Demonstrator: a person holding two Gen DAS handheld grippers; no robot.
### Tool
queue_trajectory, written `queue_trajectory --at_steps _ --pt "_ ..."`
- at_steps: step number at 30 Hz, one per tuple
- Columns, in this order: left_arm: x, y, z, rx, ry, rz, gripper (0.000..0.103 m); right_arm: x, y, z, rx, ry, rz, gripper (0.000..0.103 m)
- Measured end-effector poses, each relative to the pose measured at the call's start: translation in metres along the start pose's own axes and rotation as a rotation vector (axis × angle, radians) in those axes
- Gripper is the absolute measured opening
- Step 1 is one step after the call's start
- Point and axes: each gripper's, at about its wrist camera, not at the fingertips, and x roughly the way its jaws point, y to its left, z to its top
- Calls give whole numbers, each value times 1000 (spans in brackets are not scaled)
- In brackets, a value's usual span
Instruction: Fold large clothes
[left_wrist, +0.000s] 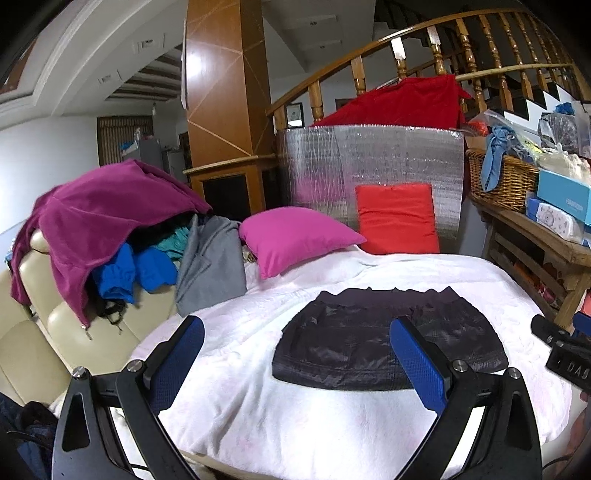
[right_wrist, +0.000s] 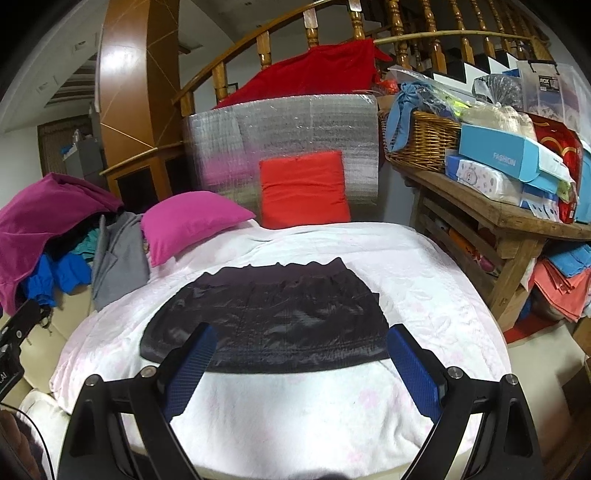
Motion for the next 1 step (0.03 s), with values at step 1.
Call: queue_trajectory --at_steps 1 --pt "10 1 0 5 11 4 100 10 -5 3 11 4 -4 95"
